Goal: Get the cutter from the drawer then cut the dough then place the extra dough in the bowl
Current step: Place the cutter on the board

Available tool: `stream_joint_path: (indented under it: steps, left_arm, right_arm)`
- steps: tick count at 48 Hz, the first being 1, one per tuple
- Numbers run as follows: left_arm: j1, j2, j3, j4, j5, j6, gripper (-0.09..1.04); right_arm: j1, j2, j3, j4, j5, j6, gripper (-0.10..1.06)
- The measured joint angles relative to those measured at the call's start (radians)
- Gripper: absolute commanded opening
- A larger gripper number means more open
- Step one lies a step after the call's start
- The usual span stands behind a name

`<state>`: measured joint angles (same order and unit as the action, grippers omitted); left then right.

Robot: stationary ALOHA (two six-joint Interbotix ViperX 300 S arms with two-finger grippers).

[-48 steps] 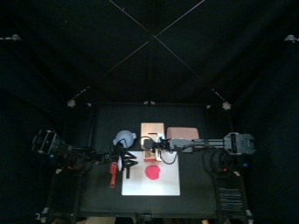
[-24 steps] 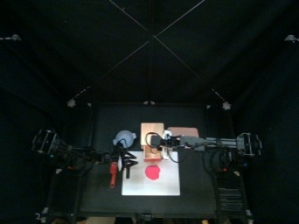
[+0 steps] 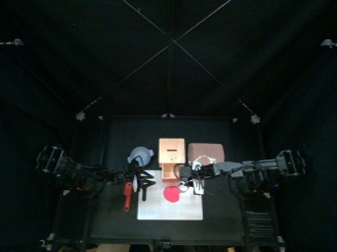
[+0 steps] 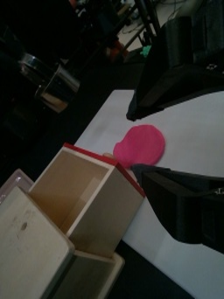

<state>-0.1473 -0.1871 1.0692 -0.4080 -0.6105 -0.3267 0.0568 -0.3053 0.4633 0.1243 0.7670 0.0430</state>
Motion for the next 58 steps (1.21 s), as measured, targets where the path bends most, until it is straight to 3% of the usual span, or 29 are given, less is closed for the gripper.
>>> stream_joint_path:
  steps: [17,29,43,58]
  left_arm:
    - [0.0,-0.002,0.0,-0.002,0.0,0.0,0.83]
    - [0.0,0.0,0.0,-0.002,0.0,0.0,0.83]
    - [0.0,0.0,0.0,-0.002,0.0,0.0,0.83]
    - [0.0,0.0,0.008,-0.002,0.0,-0.002,0.83]
  right_arm:
    - [0.055,-0.002,0.17,0.086,-0.16,0.009,0.58]
    - [0.055,0.002,0.252,0.055,-0.276,0.046,0.58]
    - [0.055,0.046,0.279,0.014,-0.284,0.071,0.59]
    - [0.049,0.124,0.279,0.012,-0.275,0.074,0.65]
